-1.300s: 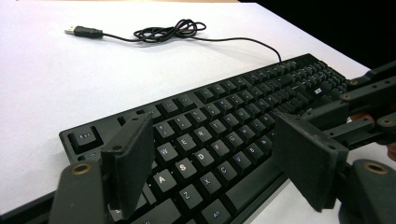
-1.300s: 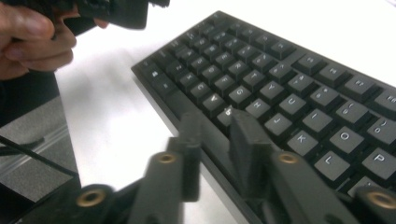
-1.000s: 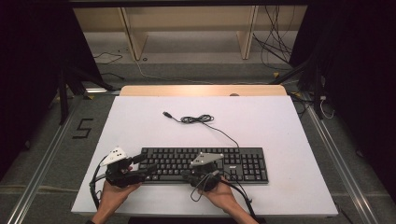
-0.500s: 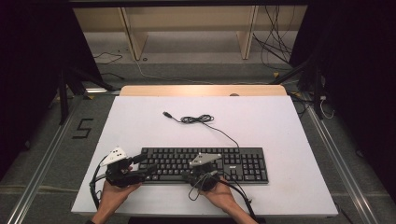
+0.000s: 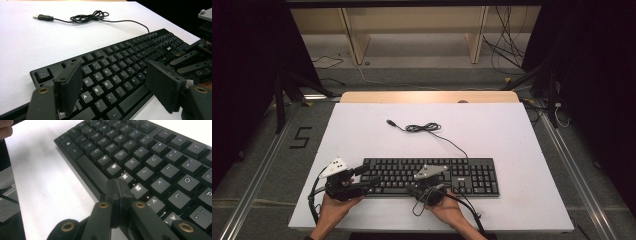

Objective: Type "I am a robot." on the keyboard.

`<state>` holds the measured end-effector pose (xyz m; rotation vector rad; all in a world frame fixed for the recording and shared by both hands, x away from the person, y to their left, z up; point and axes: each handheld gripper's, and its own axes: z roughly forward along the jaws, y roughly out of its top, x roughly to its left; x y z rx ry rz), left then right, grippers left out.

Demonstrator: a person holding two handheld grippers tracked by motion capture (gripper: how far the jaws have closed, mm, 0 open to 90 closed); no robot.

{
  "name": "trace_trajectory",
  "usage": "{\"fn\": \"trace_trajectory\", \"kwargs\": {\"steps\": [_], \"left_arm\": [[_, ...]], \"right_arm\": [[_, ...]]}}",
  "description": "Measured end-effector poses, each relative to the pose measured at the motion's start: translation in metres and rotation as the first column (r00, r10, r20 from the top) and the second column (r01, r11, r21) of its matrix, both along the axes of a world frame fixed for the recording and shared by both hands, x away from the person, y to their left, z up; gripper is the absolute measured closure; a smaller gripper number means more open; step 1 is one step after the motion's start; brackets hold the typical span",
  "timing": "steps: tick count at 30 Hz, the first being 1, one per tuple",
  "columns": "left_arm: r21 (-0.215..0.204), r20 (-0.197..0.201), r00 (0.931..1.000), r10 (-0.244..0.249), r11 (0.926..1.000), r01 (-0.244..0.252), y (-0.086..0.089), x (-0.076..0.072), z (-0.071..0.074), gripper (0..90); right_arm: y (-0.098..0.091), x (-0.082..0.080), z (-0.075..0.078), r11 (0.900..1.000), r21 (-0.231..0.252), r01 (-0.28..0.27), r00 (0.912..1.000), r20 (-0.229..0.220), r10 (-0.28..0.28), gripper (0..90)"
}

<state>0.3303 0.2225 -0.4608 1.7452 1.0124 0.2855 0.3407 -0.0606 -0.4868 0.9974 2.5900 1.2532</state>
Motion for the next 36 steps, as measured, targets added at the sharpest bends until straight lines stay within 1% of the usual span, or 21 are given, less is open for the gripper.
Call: {"fn": "trace_trajectory", "kwargs": {"steps": [3,5,7,9,11,12,13,15,19,21,24,26,27,29,32,36], "left_arm": [[0.002,0.000,1.0000,0.000,1.0000,0.000,0.000,0.000,0.000,29.2],[0.001,0.001,1.0000,0.003,1.0000,-0.003,0.001,0.001,0.000,29.2],[0.002,0.001,1.0000,0.007,1.0000,-0.007,0.001,0.001,0.000,29.2],[0.005,-0.002,0.9999,0.010,0.9999,-0.010,0.002,0.002,0.000,29.3],[0.001,-0.005,0.9998,0.019,0.9998,-0.019,0.003,0.002,-0.001,29.4],[0.001,-0.008,0.9997,0.023,0.9997,-0.023,0.003,0.002,-0.001,29.7],[0.006,-0.011,0.9996,0.026,0.9996,-0.026,0.003,0.002,-0.001,30.0],[0.016,-0.016,0.9992,0.037,0.9992,-0.036,0.003,0.003,-0.002,31.4],[0.033,-0.045,0.9977,0.051,0.9982,-0.050,0.004,0.006,-0.005,39.0],[0.045,-0.064,0.9959,0.065,0.9971,-0.062,0.003,0.008,-0.007,43.6],[0.069,-0.084,0.9943,0.065,0.9958,-0.060,0.004,0.010,-0.009,51.7],[0.073,-0.098,0.9928,0.068,0.9955,-0.061,0.004,0.012,-0.011,56.5],[0.074,-0.101,0.9923,0.072,0.9952,-0.065,0.003,0.013,-0.012,58.7],[0.086,-0.102,0.9926,0.066,0.9946,-0.057,0.003,0.014,-0.013,63.4],[0.110,-0.114,0.9918,0.059,0.9929,-0.046,0.001,0.016,-0.015,70.1],[0.135,-0.119,0.9914,0.054,0.9901,-0.038,-0.002,0.019,-0.019,77.2]], "right_arm": [[-0.001,0.000,0.001,1.0000,0.007,0.001,1.0000,-0.006,-0.001,90.0],[-0.002,0.001,0.002,0.9997,0.024,-0.003,0.9999,-0.016,0.003,84.1],[-0.004,0.001,0.005,0.9989,0.047,0.000,0.9999,-0.013,0.001,82.5],[-0.007,0.002,0.007,0.9974,0.072,0.003,0.9999,-0.011,-0.002,79.1],[-0.010,0.002,0.011,0.9957,0.093,0.007,0.9999,-0.010,-0.006,73.7],[-0.011,0.002,0.012,0.9949,0.100,0.009,0.9999,-0.007,-0.008,69.5],[-0.012,0.002,0.014,0.9945,0.104,0.012,0.9999,-0.009,-0.011,65.4],[-0.015,0.002,0.016,0.9937,0.111,0.016,0.9998,-0.009,-0.015,60.5],[-0.020,0.003,0.020,0.9907,0.132,0.031,0.9995,-0.010,-0.030,51.6],[-0.022,0.003,0.021,0.9896,0.139,0.038,0.9993,-0.009,-0.037,49.2],[-0.024,0.004,0.022,0.9887,0.141,0.049,0.9988,-0.009,-0.049,45.3],[-0.025,0.004,0.022,0.9887,0.141,0.053,0.9986,-0.007,-0.052,43.6],[-0.025,0.004,0.022,0.9888,0.139,0.054,0.9985,-0.007,-0.053,42.9],[-0.025,0.005,0.022,0.9888,0.138,0.057,0.9984,-0.007,-0.056,41.7],[-0.026,0.005,0.022,0.9888,0.138,0.056,0.9984,-0.004,-0.056,40.0],[-0.026,0.005,0.022,0.9889,0.135,0.061,0.9981,-0.003,-0.061,37.2]]}}
